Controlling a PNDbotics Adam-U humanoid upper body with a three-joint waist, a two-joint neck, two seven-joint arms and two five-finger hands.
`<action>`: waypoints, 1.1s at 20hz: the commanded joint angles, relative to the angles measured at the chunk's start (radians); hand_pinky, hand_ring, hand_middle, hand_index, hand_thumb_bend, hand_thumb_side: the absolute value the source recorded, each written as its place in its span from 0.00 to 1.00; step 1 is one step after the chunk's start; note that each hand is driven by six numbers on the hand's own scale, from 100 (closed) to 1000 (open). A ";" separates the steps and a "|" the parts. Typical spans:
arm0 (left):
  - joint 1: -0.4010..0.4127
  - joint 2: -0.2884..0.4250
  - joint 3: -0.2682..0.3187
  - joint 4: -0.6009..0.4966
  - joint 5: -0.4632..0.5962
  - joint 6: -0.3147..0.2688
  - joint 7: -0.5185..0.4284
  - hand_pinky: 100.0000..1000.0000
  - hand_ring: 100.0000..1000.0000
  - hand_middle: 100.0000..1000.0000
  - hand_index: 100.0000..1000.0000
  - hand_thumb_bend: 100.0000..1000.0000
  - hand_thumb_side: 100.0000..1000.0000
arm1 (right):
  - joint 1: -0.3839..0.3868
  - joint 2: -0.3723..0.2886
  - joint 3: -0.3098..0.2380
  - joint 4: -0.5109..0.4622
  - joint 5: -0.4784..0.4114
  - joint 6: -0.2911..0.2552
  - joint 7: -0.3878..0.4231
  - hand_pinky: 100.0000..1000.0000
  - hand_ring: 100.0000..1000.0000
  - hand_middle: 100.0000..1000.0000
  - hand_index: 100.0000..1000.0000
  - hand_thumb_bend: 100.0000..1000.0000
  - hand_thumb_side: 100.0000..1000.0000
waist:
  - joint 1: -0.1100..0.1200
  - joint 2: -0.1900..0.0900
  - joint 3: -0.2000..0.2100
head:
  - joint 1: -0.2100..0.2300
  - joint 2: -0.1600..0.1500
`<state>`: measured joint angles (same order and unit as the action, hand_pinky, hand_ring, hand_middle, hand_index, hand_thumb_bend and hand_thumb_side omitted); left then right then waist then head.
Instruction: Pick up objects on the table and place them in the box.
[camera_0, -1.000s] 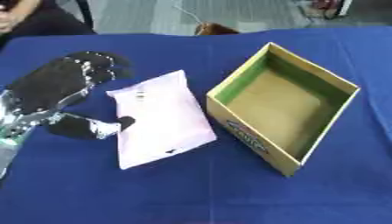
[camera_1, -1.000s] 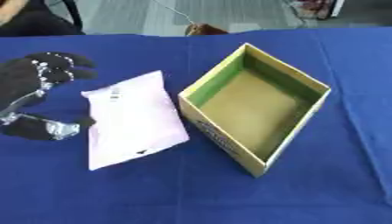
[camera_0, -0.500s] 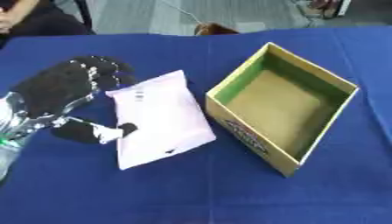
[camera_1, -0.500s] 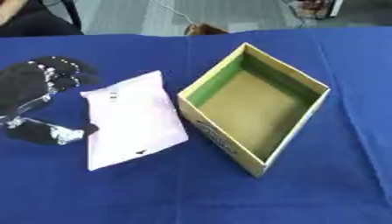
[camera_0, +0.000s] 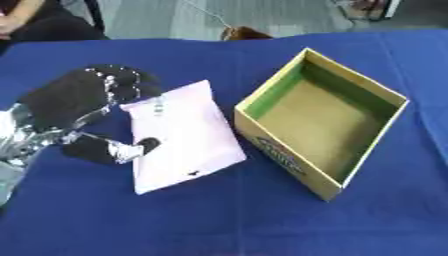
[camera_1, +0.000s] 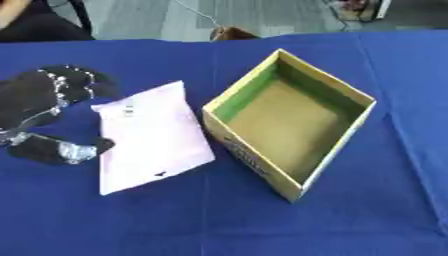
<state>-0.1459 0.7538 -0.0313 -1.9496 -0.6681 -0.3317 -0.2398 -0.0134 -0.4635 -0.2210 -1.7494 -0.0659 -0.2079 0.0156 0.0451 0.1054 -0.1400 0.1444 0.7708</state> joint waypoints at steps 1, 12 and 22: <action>-0.081 0.023 -0.026 0.066 0.095 0.057 -0.073 0.51 0.67 0.84 0.88 0.24 0.80 | 0.001 -0.031 -0.001 -0.009 0.005 -0.002 0.007 0.43 0.57 0.78 0.91 0.56 0.74 | -0.003 -0.014 -0.002 | 0.014 -0.001; -0.322 -0.072 -0.115 0.320 -0.065 0.057 -0.231 0.51 0.68 0.86 0.90 0.31 0.84 | -0.002 -0.028 0.005 -0.005 -0.002 -0.004 0.018 0.43 0.57 0.78 0.91 0.56 0.74 | -0.007 -0.008 -0.006 | 0.020 -0.001; -0.337 -0.066 -0.135 0.361 -0.106 0.018 -0.249 0.53 0.69 0.86 0.89 0.35 0.85 | -0.003 -0.027 0.006 -0.005 -0.002 -0.004 0.021 0.43 0.57 0.78 0.91 0.56 0.74 | -0.007 -0.008 -0.005 | 0.019 -0.001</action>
<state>-0.4648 0.6644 -0.1722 -1.5836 -0.7668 -0.3066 -0.4862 -0.0132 -0.4635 -0.2100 -1.7436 -0.0669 -0.2110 0.0352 0.0414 0.1065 -0.1454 0.1534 0.7708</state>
